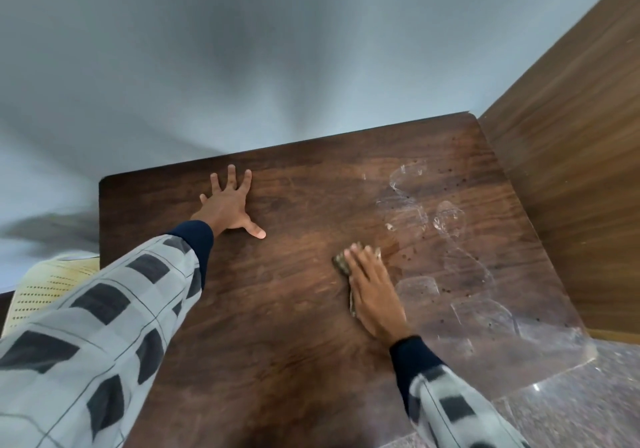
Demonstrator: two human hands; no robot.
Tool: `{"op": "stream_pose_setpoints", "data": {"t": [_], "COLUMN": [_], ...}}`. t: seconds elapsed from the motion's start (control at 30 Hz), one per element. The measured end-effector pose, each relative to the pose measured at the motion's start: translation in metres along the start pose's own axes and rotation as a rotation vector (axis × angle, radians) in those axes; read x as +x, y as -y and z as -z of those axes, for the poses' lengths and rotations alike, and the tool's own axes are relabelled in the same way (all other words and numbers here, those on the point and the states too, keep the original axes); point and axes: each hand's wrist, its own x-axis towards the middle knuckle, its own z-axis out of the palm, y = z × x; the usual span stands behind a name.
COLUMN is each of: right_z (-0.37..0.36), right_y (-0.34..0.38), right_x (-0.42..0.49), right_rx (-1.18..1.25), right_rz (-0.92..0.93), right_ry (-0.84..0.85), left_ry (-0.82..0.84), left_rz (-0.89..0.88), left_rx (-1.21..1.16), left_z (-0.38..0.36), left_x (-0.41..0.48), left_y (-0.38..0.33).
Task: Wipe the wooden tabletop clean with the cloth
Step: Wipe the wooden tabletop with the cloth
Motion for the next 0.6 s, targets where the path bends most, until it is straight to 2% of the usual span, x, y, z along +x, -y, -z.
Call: {"op": "stream_pose_setpoints", "data": {"t": [0.07,0.1,0.17,0.27,0.3,0.4,0.47,0.53,0.6], "right_z": [0.004,0.008,0.012,0.006,0.001,-0.009,-0.005,0.003,0.005], "right_y": [-0.012,-0.024,-0.040,-0.026,-0.014,0.004,-0.015,-0.038,-0.042], "right_x": [-0.041,-0.050,-0.043,-0.014,-0.014,-0.060,-0.092,-0.092,-0.065], "right_rx": [-0.044,-0.053,-0.041,0.017,0.015,-0.024,-0.051,-0.111,-0.123], "right_rz": [0.142,0.152,0.044,-0.224,-0.254,-0.077,0.035,0.032,-0.079], "right_ry": [0.053,0.059,0.065,-0.064,-0.093,0.005,0.072,0.103,0.049], "left_ry": [0.008,0.009,0.009,-0.003,-0.007,-0.019,-0.008,-0.005,-0.005], "left_rz": [0.002,0.001,0.001,0.001,0.002,0.000,0.002,0.003,0.000], "left_rx": [-0.001,-0.003,0.002,0.003,0.006,0.014,0.015,0.014,0.019], "left_z": [0.000,-0.001,0.000,0.000,-0.001,-0.001,-0.001,-0.001,-0.002], "left_x": [0.000,0.000,0.001,0.000,0.000,-0.001,0.000,0.000,0.001], "left_y": [0.000,-0.001,-0.001,-0.002,-0.001,0.000,-0.001,-0.002,-0.002]}}
